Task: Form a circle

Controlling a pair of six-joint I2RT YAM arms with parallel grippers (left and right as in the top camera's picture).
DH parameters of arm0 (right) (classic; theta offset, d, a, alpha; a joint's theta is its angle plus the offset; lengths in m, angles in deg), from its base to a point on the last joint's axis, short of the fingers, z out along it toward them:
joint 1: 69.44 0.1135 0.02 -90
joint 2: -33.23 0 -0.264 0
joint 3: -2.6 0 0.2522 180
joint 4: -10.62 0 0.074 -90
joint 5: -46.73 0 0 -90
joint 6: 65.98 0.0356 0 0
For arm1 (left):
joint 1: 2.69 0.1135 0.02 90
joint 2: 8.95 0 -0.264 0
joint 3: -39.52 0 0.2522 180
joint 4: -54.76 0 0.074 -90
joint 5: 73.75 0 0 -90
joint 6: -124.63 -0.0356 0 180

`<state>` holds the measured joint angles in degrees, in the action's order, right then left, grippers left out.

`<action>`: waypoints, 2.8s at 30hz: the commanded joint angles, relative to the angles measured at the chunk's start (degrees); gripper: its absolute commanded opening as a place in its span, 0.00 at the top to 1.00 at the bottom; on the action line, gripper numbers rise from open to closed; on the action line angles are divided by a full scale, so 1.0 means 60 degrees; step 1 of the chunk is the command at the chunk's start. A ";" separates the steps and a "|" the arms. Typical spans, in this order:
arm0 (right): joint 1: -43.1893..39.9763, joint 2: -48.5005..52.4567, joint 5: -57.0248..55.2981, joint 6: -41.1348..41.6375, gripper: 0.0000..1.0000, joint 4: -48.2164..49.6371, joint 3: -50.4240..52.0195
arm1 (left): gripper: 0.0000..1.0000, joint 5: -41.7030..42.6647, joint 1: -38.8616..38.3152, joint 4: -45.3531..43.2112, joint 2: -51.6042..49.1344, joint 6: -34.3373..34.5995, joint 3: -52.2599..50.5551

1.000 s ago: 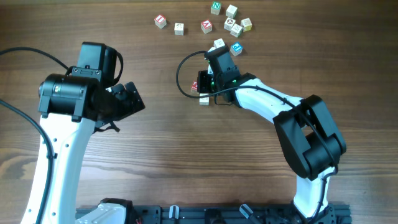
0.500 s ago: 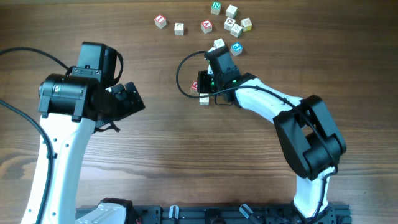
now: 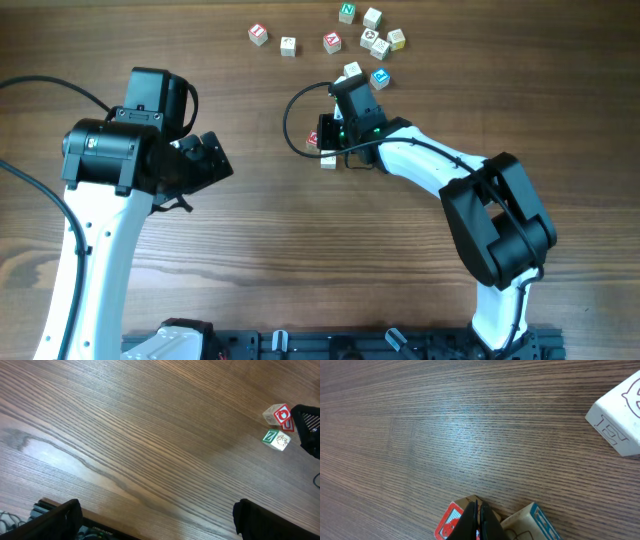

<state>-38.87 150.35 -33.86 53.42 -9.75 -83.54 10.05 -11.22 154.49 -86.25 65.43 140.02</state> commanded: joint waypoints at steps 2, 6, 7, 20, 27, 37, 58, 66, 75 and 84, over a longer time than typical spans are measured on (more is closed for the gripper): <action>0.0058 0.0033 0.0164 -0.0157 0.96 -0.0095 -0.0204 | 0.00 -0.0164 0.0004 0.0004 0.0062 0.0160 0.0025; 0.0066 -0.0018 0.0164 -0.0157 0.95 -0.0124 -0.0204 | 0.00 -0.0160 0.0004 0.0004 0.0062 0.0160 0.0025; 0.0069 -0.0022 0.0164 -0.0160 0.95 -0.0135 -0.0204 | 0.00 -0.0160 0.0004 0.0004 0.0062 0.0160 0.0025; 0.0127 -0.0077 0.0160 -0.0157 0.95 -0.0175 -0.0204 | 0.00 -0.0160 0.0004 0.0004 0.0062 0.0160 0.0025; 0.0127 -0.0127 0.0029 -0.0160 0.96 -0.0240 -0.0204 | 0.00 -0.0160 0.0004 0.0004 0.0062 0.0160 0.0025; 0.0131 -0.0688 -0.1246 -0.0448 0.96 0.0248 -0.0208 | 0.00 -0.0160 0.0004 0.0004 0.0062 0.0160 0.0025; 0.0459 -0.0794 -0.1891 0.0106 0.96 0.0200 -0.0204 | 0.00 -0.0160 0.0004 0.0004 0.0062 0.0160 0.0025; -0.0106 -0.1086 -0.1891 0.0452 0.95 -0.0772 -0.0204 | 0.00 -0.0160 0.0004 0.0004 0.0062 0.0160 0.0025; -0.0648 -0.1082 -0.1894 0.0882 0.95 -0.1027 -0.0204 | 0.00 -0.0160 0.0004 0.0004 0.0062 0.0160 0.0025; -0.0732 -0.1075 -0.2801 0.0849 0.95 -0.1166 -0.0200 | 0.00 -0.0160 0.0004 0.0004 0.0062 0.0160 0.0025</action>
<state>-43.13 145.39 -47.65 57.86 -16.88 -83.83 10.05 -11.20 154.49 -86.25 65.43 140.02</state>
